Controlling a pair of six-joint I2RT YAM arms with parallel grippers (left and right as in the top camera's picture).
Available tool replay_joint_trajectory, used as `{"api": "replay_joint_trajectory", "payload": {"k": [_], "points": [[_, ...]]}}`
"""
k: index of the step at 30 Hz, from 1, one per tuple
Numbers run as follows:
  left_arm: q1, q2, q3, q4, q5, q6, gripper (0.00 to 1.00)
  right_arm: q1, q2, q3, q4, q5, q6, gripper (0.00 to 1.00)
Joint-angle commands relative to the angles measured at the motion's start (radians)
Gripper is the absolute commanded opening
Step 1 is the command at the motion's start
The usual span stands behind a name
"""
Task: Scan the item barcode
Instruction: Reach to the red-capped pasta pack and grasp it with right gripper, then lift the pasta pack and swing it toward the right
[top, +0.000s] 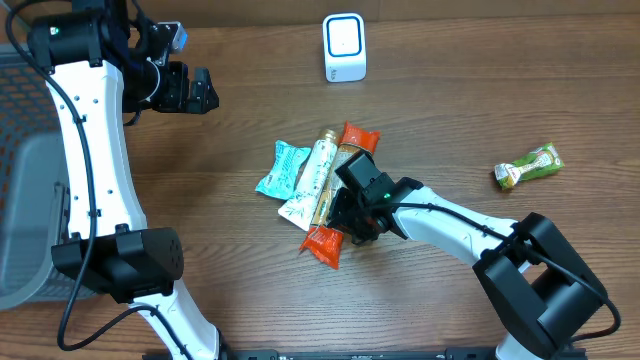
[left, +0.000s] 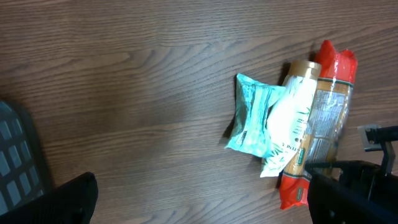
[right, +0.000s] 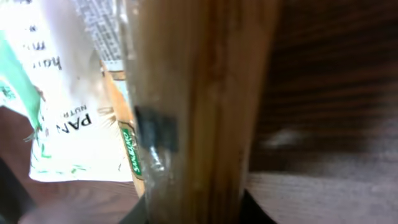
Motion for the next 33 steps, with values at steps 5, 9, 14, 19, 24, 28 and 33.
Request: {"api": "replay_joint_trajectory", "payload": {"k": [5,9,14,19,24,28,33], "points": [[0.002,0.01,0.006,0.001,0.012,0.018,1.0,-0.025,0.006,0.132,-0.199,0.079,-0.217,0.11],[0.002,0.01,0.006,0.001,0.012,0.018,1.0,-0.037,0.006,0.292,-0.456,0.267,-0.377,0.06],[0.002,0.01,0.006,0.001,0.012,0.018,1.0,-0.036,0.006,0.379,-0.57,0.417,-0.649,0.04],[0.002,0.01,0.006,0.001,0.012,0.018,1.0,-0.016,0.023,0.367,-0.574,0.467,-0.71,0.04],[0.002,0.01,0.006,0.001,0.012,0.018,0.99,0.044,0.056,0.367,-0.67,0.843,-0.625,0.04],[0.002,0.01,0.006,0.001,0.012,0.018,1.0,0.045,0.071,0.367,-0.719,0.915,-0.577,0.04],[0.002,0.01,0.006,0.001,0.012,0.018,1.0,0.043,0.072,0.367,-0.686,0.734,-0.613,0.24]]}}
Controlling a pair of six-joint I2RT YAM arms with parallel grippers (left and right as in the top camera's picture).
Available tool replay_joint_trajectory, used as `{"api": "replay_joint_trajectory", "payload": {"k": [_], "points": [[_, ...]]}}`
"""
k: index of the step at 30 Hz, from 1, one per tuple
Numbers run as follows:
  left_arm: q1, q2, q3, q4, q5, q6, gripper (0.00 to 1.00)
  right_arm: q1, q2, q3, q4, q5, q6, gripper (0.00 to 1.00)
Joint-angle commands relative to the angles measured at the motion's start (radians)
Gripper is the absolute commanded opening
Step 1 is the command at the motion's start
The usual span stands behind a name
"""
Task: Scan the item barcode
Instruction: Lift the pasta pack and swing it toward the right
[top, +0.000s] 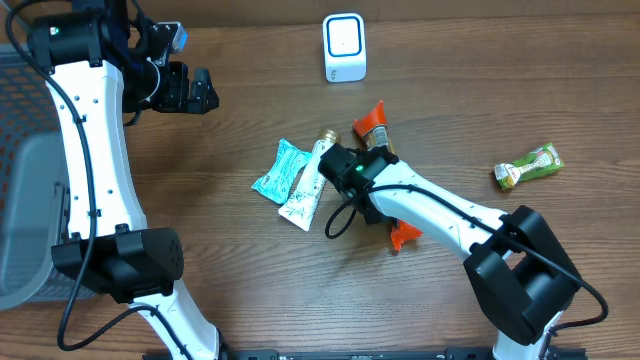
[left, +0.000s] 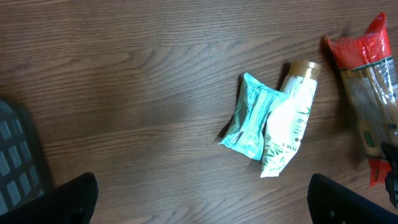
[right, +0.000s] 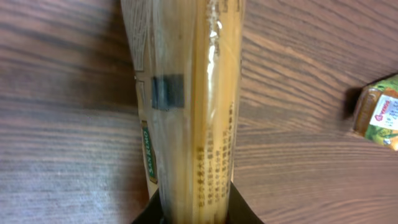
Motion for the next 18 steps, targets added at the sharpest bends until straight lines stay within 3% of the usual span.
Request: {"api": "replay_joint_trajectory", "payload": {"k": [1,3,5,8,13,18], "points": [[0.002,0.01,0.006,0.001,0.012,0.018,1.0,0.005,-0.015,0.036,0.039,-0.09,-0.039,0.34],[0.002,0.01,0.006,0.001,0.012,0.018,1.0,0.008,-0.015,0.036,0.068,-0.246,-0.12,0.54],[0.002,0.01,0.006,0.001,0.012,0.018,0.99,0.008,-0.015,0.036,0.101,-0.424,-0.188,0.66],[0.002,0.01,0.006,0.001,0.011,0.018,1.0,-0.007,-0.015,0.037,0.132,-0.606,-0.27,0.7],[0.002,0.01,0.006,0.001,0.012,0.018,0.99,-0.094,-0.027,0.069,0.109,-0.695,-0.261,0.71],[0.002,0.01,0.006,0.001,0.012,0.018,1.0,-0.273,-0.078,0.117,0.041,-0.747,-0.298,0.72]]}}
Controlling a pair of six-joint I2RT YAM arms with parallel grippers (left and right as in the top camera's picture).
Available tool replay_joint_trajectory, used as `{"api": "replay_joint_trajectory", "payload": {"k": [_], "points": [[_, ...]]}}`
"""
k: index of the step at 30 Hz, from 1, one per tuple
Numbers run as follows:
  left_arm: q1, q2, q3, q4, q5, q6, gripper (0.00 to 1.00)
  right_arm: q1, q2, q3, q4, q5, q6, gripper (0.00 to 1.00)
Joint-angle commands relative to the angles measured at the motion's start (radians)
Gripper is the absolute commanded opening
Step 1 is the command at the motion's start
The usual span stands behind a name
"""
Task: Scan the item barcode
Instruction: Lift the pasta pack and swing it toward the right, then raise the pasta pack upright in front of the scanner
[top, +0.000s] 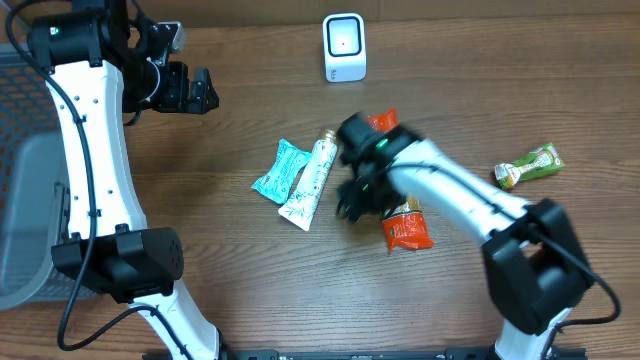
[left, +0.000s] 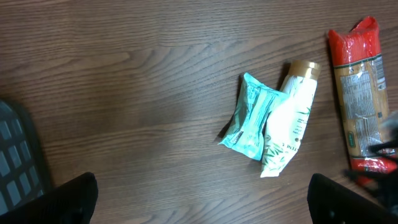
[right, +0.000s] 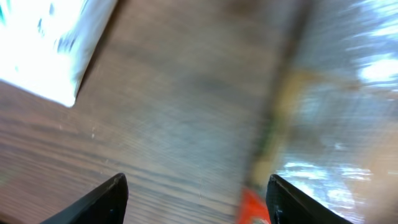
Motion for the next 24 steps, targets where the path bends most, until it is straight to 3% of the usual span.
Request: {"api": "replay_joint_trajectory", "payload": {"k": [1,2,7,10,21,24], "points": [[0.002,0.01,0.006,0.001,0.012,0.018,1.0,-0.146,-0.079,0.045,-0.027,-0.102,-0.08,0.74],[0.002,0.01,0.006,0.001,0.012,0.018,0.99,-0.188,-0.082,0.045,-0.04,-0.133,-0.124,0.8],[0.002,0.01,0.006,0.001,0.012,0.018,0.99,-0.349,-0.071,-0.021,-0.059,-0.283,-0.377,0.89],[0.002,0.01,0.006,0.001,0.012,0.018,1.0,-0.393,-0.068,-0.108,-0.017,-0.335,-0.458,0.9],[0.002,0.01,0.006,0.001,0.012,0.018,1.0,-0.408,-0.055,-0.325,0.211,-0.415,-0.472,0.9],[0.002,0.01,0.006,0.001,0.012,0.018,1.0,-0.407,-0.039,-0.361,0.262,-0.418,-0.419,0.92]]}}
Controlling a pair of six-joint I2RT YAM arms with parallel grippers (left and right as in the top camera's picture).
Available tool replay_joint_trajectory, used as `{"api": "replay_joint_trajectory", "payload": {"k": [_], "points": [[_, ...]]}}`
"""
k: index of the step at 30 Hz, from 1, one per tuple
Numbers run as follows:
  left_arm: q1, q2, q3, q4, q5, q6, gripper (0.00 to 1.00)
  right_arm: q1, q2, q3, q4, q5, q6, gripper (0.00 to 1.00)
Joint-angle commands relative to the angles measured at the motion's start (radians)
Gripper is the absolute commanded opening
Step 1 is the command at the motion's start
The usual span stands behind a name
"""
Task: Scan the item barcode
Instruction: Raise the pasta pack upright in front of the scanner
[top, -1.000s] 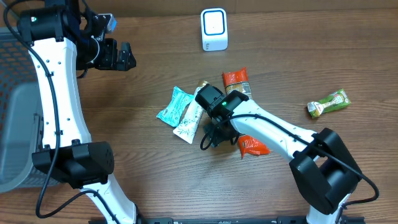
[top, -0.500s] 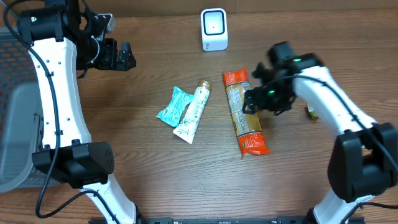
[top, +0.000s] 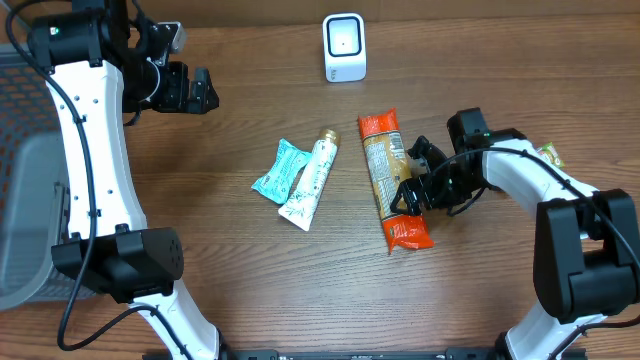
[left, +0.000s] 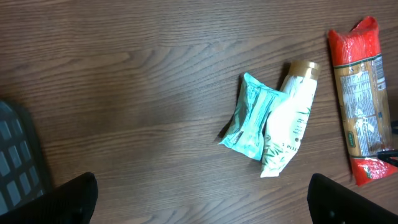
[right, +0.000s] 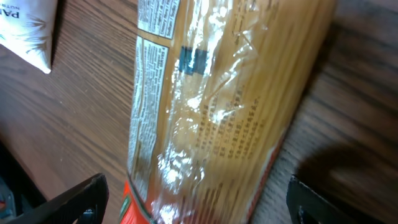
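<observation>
A long spaghetti packet with red ends lies flat on the table, label up, below the white scanner. My right gripper stands open at the packet's right side. In the right wrist view the packet fills the space between the wide-apart fingers, its printed label showing. My left gripper hangs open at the far left, holding nothing. Its own view shows the packet at the right edge.
A teal pouch and a white tube lie together left of the packet. A green snack peeks out behind the right arm. A grey mesh basket stands at the left edge.
My right gripper, open then at the packet's left with the arm crossing it, is now open at the packet's right. The packet lies nearly where it was. The left arm is unmoved.
My right gripper was shut on the spaghetti packet in the pile beside the tube. Then it held the packet to the right, apart from the tube. Then the packet lay on the table with the gripper open. Now the gripper stands open on its right.
</observation>
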Motion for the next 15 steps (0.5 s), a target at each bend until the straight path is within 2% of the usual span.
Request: {"api": "replay_joint_trajectory", "payload": {"k": [1,5,11,14,15], "points": [[0.002,0.01,0.006,0.001,0.011,0.018,0.99,0.005,0.022,-0.037,0.045,-0.034,0.05,0.92],[0.002,0.01,0.006,0.001,0.011,0.018,1.0,0.044,0.066,-0.04,0.079,0.002,0.125,0.91],[0.002,0.01,0.006,0.001,0.011,0.018,1.0,0.13,0.084,-0.039,0.072,0.256,0.291,0.86],[0.002,0.01,0.006,0.001,0.011,0.018,1.0,0.158,0.095,-0.045,0.08,0.328,0.343,0.75],[0.002,0.01,0.006,0.001,0.011,0.018,1.0,0.159,0.096,-0.045,0.081,0.327,0.343,0.67]]}}
